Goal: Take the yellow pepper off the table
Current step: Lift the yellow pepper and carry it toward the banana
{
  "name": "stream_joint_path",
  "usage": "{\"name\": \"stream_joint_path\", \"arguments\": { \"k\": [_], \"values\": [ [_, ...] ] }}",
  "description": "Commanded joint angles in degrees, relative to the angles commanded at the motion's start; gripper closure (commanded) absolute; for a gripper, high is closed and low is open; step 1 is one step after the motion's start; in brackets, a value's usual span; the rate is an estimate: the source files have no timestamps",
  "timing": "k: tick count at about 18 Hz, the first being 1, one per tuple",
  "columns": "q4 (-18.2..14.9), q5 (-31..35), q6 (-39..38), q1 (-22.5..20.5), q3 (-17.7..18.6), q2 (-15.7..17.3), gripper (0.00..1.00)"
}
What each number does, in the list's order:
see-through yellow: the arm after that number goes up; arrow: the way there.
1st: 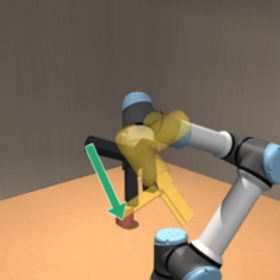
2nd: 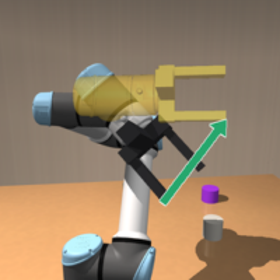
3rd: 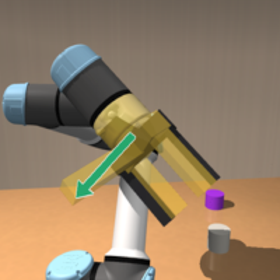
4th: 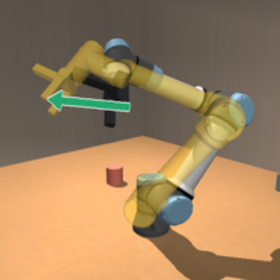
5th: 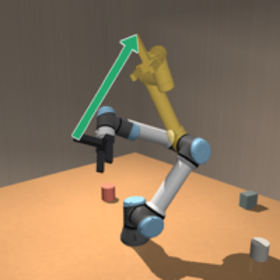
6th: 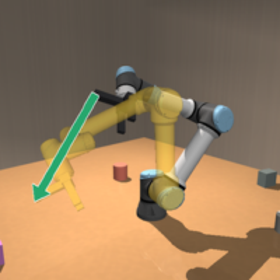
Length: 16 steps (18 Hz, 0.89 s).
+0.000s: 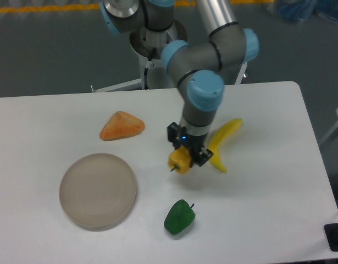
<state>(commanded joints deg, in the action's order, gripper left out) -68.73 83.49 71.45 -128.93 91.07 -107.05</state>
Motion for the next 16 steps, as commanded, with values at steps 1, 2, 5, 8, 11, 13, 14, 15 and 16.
{"name": "stream_joint_path", "arguments": {
  "k": [1, 2, 5, 8, 11, 13, 14, 15, 16],
  "values": [
    [-0.53, 1.05, 0.17, -0.70, -1.67, -0.96, 0.72],
    [-1.40, 2.11, 0.79, -1.23, -3.42, -2.02, 0.72],
    [-4.48, 4.22, 7.63, -2.90, -8.96, -5.27, 0.73],
    [-4.93, 5.28, 11.59, -3.87, -10.82, -6.42, 0.75],
    [-4.58, 5.46, 12.83, -4.31, -10.82, -6.77, 0.76],
    [-4.49, 5.55, 13.44, -4.67, -10.91, -6.95, 0.76],
    [-4.40, 5.55, 14.49, -4.67, -11.00, -7.12, 0.76],
    [-4.40, 5.89, 14.94, -4.67, -11.00, -7.12, 0.76],
    [-4.49, 6.68, 15.12, -4.67, -11.00, -7.12, 0.76]
  ]
}}
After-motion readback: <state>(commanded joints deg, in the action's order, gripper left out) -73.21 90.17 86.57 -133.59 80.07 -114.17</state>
